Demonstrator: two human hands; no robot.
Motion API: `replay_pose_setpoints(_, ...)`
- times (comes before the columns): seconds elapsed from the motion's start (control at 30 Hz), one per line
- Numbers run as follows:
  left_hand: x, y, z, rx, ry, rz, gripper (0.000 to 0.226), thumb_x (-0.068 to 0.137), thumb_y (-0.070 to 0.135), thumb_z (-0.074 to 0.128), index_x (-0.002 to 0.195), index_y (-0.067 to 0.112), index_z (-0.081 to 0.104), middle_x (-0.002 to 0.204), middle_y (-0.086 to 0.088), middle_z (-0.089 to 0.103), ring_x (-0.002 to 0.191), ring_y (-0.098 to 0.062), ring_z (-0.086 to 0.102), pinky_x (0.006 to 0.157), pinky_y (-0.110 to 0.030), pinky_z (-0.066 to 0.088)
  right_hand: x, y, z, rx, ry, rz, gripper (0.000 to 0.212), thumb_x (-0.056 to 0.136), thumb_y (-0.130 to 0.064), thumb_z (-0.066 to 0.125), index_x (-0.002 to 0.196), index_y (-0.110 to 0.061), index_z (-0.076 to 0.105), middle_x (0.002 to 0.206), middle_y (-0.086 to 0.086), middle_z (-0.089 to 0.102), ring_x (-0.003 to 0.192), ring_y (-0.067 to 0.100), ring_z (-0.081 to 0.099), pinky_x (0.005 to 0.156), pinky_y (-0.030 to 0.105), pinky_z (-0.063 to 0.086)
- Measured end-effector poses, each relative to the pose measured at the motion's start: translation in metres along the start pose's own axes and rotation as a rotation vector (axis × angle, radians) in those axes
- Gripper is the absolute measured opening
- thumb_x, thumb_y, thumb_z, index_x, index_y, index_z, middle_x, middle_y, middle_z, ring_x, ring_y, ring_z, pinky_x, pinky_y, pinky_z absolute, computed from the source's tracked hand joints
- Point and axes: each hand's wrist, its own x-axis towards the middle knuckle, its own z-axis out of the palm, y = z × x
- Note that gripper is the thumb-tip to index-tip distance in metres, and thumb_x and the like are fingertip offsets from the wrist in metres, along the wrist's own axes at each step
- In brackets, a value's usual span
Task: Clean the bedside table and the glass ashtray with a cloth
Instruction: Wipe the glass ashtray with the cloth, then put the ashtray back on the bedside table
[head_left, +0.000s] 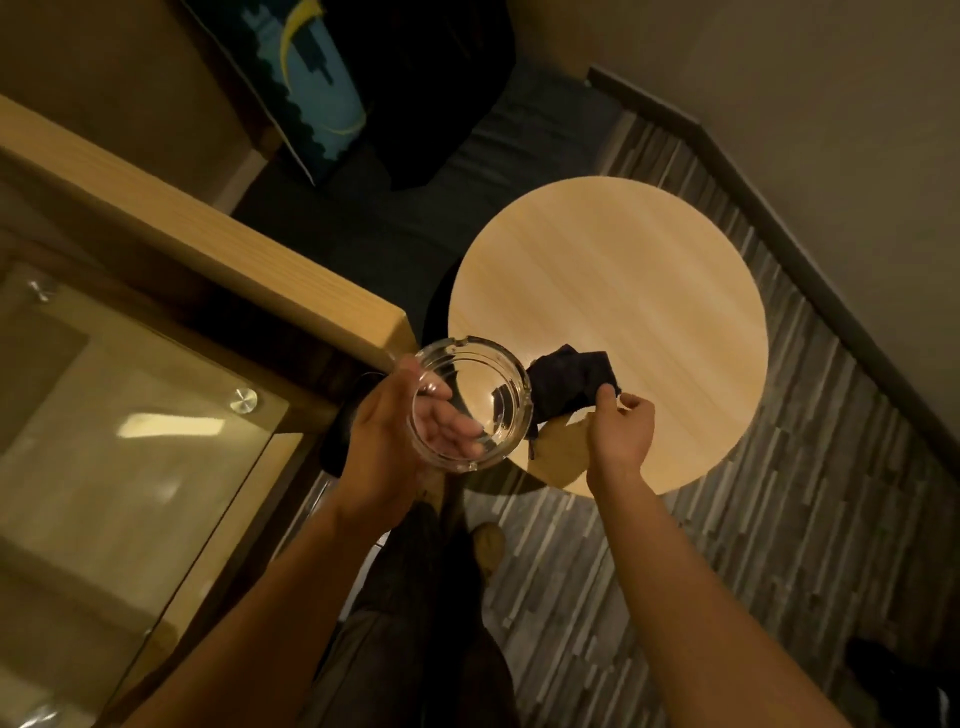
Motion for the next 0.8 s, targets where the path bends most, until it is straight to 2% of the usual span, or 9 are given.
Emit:
replay_pose_setpoints(0.07,-0.015,0.015,0.010,0.043,0.041,0.006,0.039,0.112,0.037,0.036,0.098,0.007,0.058,0.076,-0.022,0.074,0.061,-0.032,0.073,0.062,-0.039,0.063,-0.040,-0.023,-0.023,0.089,-0.185,-0.058,0.027,0.105,-0.038,0.054,0.107,-0.014,0.064,0.109,0.017,0.069,0.087,0.024,0.062,0.075,0.039,0.053)
replay_pose_setpoints(0.13,-0.035,0.031,0.021,0.017,0.071,-0.012,0.045,0.110,0.047,0.039,0.100,0.008,0.059,0.077,-0.021,0.075,0.064,-0.032,0.072,0.067,-0.041,0.063,-0.089,-0.048,-0.050,0.173,-0.462,-0.121,0.039,0.105,-0.044,0.050,0.106,-0.012,0.072,0.090,0.010,0.072,0.075,0.020,0.065,0.062,0.032,0.053)
replay_pose_setpoints(0.23,-0.067,0.052,0.032,-0.072,0.110,-0.013,0.051,0.105,0.055,0.043,0.104,0.008,0.061,0.079,-0.020,0.075,0.068,-0.033,0.073,0.070,-0.040,0.060,-0.158,-0.081,-0.082,0.158,-0.711,-0.207,0.047,0.102,-0.053,0.050,0.102,-0.015,0.079,0.086,0.009,0.073,0.071,0.019,0.068,0.065,0.034,0.058)
replay_pose_setpoints(0.33,-0.098,0.072,0.039,-0.120,0.108,0.032,0.057,0.098,0.062,0.050,0.108,0.008,0.062,0.085,-0.022,0.076,0.073,-0.035,0.074,0.072,-0.041,0.060,-0.210,-0.104,-0.102,0.011,-0.717,-0.373,0.038,0.092,-0.058,0.059,0.095,-0.026,0.079,0.091,0.004,0.076,0.074,0.014,0.072,0.072,0.033,0.063)
replay_pose_setpoints(0.4,-0.119,0.085,0.036,-0.149,0.098,0.056,0.072,0.085,0.070,0.058,0.114,0.005,0.061,0.090,-0.024,0.076,0.078,-0.036,0.075,0.072,-0.042,0.060,-0.233,-0.116,-0.110,-0.015,-0.706,-0.466,0.021,0.095,-0.045,0.064,0.090,-0.032,0.080,0.087,-0.002,0.076,0.070,0.012,0.072,0.071,0.031,0.062)
replay_pose_setpoints(0.5,-0.146,0.098,0.021,-0.165,0.084,0.053,0.085,0.081,0.071,0.062,0.128,0.000,0.059,0.105,-0.028,0.075,0.090,-0.039,0.075,0.074,-0.043,0.060,-0.257,-0.127,-0.111,-0.078,-0.725,-0.569,0.023,0.101,-0.025,0.062,0.086,-0.028,0.080,0.074,0.002,0.073,0.059,0.010,0.066,0.063,0.032,0.057)
replay_pose_setpoints(0.6,-0.169,0.108,-0.003,-0.139,0.138,0.089,0.060,0.094,0.061,0.058,0.124,0.010,0.068,0.110,-0.021,0.076,0.093,-0.033,0.076,0.075,-0.038,0.059,-0.280,-0.135,-0.101,-0.150,-0.769,-0.669,0.029,0.102,-0.021,0.058,0.085,-0.032,0.079,0.072,0.002,0.073,0.058,0.009,0.065,0.052,0.021,0.049)
replay_pose_setpoints(0.73,-0.200,0.123,-0.043,-0.074,0.300,0.127,0.041,0.088,0.054,0.067,0.103,0.018,0.079,0.101,-0.014,0.067,0.086,-0.030,0.058,0.077,-0.043,0.046,-0.312,-0.137,-0.074,-0.252,-0.841,-0.742,0.026,0.104,-0.030,0.057,0.087,-0.025,0.076,0.075,0.000,0.073,0.066,0.011,0.069,0.074,0.045,0.060)
replay_pose_setpoints(0.8,-0.215,0.130,-0.066,-0.168,0.371,0.157,0.050,0.075,0.050,0.080,0.102,0.008,0.076,0.095,-0.014,0.064,0.079,-0.029,0.056,0.071,-0.041,0.047,-0.330,-0.135,-0.053,-0.289,-0.876,-0.784,0.023,0.104,-0.033,0.058,0.091,-0.026,0.075,0.078,-0.003,0.074,0.069,0.012,0.072,0.076,0.042,0.061)
